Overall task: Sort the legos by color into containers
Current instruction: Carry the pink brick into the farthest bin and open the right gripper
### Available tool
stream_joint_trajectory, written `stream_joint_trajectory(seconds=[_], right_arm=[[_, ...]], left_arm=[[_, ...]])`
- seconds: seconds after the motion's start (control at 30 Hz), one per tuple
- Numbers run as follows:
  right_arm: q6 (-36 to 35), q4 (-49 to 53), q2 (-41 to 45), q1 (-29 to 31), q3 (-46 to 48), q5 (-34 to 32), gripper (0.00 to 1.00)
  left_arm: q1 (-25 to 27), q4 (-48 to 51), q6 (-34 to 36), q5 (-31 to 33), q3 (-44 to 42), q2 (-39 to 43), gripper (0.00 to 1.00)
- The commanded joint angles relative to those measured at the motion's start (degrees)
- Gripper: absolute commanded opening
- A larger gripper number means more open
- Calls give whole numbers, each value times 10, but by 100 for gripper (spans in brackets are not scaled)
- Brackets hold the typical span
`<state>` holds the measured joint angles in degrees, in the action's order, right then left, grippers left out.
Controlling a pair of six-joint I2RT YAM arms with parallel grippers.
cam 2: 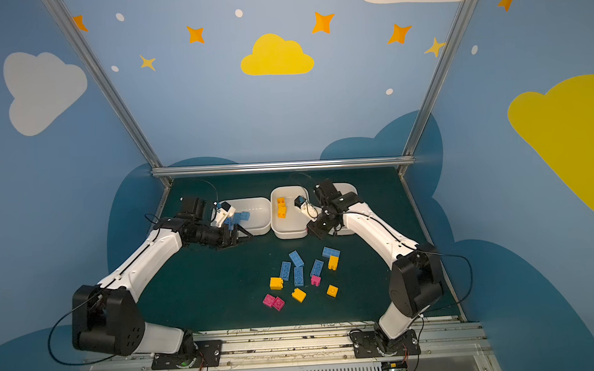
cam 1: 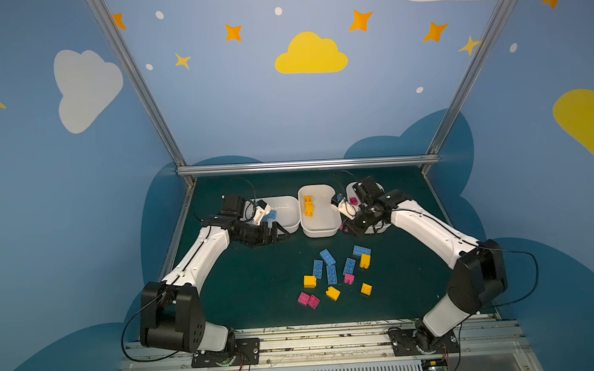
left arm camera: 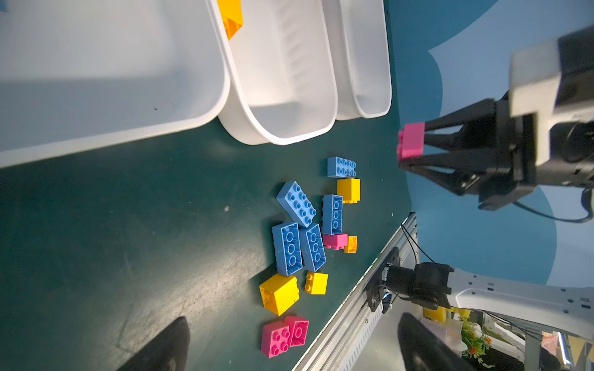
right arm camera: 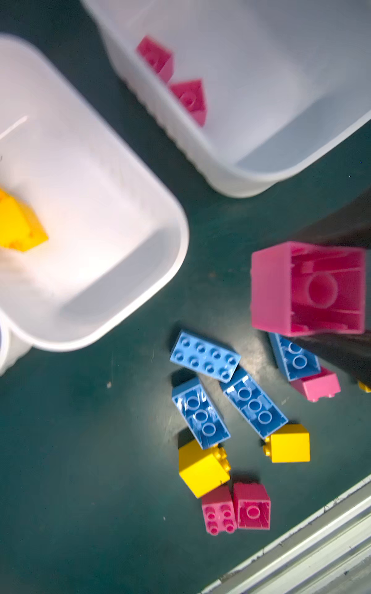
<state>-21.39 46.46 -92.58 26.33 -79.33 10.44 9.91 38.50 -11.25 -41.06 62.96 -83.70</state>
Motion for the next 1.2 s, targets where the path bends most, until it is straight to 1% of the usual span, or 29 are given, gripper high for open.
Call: stream_joint_trajectory(seconds=[0.0, 0.17, 0.3, 0.37, 0.4, 0.57, 0.7, 0.77, 0.93, 1.03, 1.1, 1.17], right_arm=[[9, 36, -8, -52, -8, -7, 23], [5, 18, -52, -125, -32, -5, 23], [7, 13, -111, -149, -63, -4, 23], [33, 8, -138, -151, -78, -3, 23], [68, 15, -155, -153, -92, 6, 24], [168, 3, -200, -151, -110, 35, 26], [204, -6, -231, -139, -119, 39, 27], [211, -7, -242, -139, -123, 43, 28], [218, -26, -258, -135, -126, 68, 34], [215, -23, -261, -135, -131, 75, 42], [214, -24, -246, -136, -127, 82, 48], [214, -36, -219, -136, -109, 83, 51]], left_arm=[[19, -17, -18, -7, 22, -22, 99], [39, -25, -28, -4, 41, -41, 99], [42, -12, -21, -5, 59, -56, 99], [43, -1, -15, -4, 70, -62, 99], [42, 1, -13, -2, 73, -65, 99], [42, 1, -14, 0, 78, -73, 99], [42, 12, -7, 1, 83, -82, 99], [43, 14, -5, 3, 84, -84, 99], [42, 10, -7, 1, 85, -90, 99], [42, 14, -5, 1, 91, -95, 99], [42, 16, -5, -2, 94, -96, 100], [43, 17, -4, -1, 98, -99, 99]])
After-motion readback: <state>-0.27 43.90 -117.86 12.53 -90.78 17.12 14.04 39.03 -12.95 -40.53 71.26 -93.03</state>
